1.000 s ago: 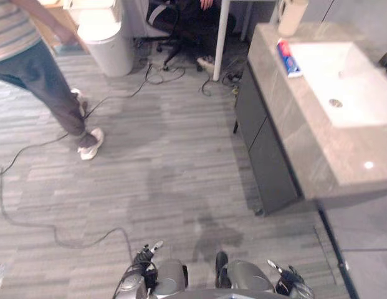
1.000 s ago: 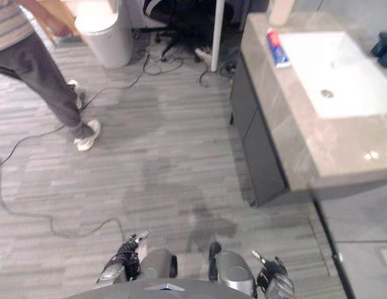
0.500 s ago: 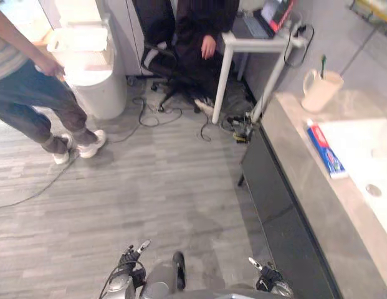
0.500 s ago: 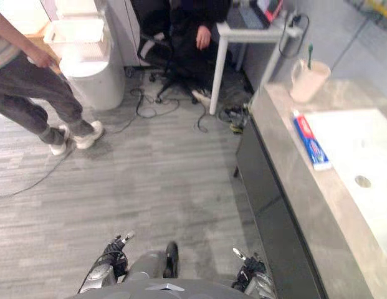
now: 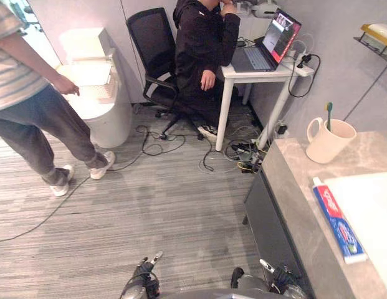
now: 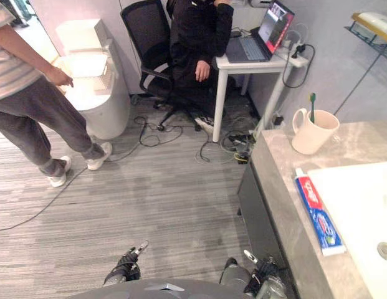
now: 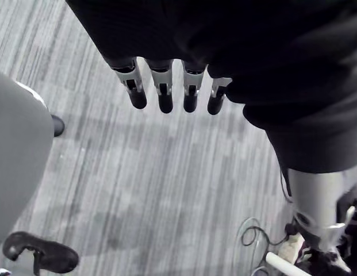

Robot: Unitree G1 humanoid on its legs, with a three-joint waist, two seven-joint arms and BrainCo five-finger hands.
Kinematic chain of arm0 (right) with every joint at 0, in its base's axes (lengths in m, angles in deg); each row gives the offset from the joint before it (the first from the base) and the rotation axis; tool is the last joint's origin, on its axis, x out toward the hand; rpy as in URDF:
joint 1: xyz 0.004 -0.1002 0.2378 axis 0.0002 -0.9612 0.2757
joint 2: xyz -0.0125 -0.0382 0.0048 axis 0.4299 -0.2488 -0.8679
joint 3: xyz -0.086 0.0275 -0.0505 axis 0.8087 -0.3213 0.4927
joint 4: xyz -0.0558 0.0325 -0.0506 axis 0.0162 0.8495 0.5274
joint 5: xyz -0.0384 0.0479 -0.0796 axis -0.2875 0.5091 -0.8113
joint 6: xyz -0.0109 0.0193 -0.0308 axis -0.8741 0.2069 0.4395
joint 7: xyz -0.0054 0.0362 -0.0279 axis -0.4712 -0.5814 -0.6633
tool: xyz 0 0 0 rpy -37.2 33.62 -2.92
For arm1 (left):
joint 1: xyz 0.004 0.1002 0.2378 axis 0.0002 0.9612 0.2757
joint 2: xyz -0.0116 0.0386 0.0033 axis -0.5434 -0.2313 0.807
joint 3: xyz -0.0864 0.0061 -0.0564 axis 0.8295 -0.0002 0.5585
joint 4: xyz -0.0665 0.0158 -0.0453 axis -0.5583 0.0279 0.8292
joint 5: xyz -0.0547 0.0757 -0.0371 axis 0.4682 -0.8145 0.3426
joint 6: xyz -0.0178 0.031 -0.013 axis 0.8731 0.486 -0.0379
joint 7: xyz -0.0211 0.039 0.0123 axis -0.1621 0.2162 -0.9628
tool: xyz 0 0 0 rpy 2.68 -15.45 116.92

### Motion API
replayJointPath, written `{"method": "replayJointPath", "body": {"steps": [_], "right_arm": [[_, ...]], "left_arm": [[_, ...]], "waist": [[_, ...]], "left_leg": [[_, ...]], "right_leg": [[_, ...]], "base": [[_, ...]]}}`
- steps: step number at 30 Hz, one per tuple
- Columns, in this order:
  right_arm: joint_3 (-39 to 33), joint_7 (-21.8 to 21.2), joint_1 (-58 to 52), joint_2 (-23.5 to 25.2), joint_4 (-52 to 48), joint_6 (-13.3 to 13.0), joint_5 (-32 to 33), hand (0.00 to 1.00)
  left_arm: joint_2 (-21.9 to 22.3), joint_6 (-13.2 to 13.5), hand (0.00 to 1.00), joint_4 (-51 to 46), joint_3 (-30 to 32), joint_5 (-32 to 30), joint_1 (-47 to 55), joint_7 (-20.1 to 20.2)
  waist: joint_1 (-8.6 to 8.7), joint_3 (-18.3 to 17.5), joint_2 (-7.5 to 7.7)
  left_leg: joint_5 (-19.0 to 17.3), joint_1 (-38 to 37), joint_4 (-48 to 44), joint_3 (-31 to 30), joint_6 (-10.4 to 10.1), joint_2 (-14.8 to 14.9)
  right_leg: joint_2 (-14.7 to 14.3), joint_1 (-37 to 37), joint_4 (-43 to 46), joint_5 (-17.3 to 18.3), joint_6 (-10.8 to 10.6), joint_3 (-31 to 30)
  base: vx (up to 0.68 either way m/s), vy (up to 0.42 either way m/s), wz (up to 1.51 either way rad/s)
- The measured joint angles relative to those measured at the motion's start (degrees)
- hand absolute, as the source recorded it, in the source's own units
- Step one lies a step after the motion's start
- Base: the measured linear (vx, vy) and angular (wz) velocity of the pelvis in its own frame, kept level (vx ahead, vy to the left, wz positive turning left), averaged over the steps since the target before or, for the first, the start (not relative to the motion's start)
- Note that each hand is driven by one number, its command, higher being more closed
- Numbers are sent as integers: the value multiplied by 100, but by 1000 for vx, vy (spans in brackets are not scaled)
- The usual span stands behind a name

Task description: Organize washtable

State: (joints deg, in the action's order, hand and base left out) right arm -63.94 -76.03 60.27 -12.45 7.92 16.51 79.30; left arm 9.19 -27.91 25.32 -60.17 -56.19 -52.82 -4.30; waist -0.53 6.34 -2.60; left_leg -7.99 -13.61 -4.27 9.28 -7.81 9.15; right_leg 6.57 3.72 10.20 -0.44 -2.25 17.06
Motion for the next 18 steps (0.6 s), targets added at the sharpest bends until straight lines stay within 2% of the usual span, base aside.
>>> {"method": "replayJointPath", "body": {"steps": [1,9,14,18], "right_arm": [[-253,-210,71,-68,471,-21,665,0],[-240,-210,70,-66,475,-8,652,0],[-67,-216,70,-79,483,4,591,0],[19,-220,140,-128,469,12,373,0]], "left_arm": [[-304,26,0,434,-420,-14,-217,99],[-319,24,0,435,-445,-26,-220,99],[-428,-10,0,442,-737,-59,-235,97],[-516,-21,0,441,-1059,-240,-268,92]], "waist": [[14,179,36],[23,165,57],[59,113,110],[152,107,116]], "left_leg": [[-237,-80,191,-179,192,-160],[-235,-88,215,-177,193,-162],[-227,-91,271,-109,201,-173],[-193,105,305,30,240,-193]], "right_leg": [[-223,-713,-1561,-823,-94,-96],[-213,-715,-1545,-824,-96,-73],[-179,-662,-1540,-833,-111,-73],[-124,-211,-1128,-708,-120,-170]], "base": [[18,-40,5],[0,0,0],[5,13,-4],[10,19,-12]]}}
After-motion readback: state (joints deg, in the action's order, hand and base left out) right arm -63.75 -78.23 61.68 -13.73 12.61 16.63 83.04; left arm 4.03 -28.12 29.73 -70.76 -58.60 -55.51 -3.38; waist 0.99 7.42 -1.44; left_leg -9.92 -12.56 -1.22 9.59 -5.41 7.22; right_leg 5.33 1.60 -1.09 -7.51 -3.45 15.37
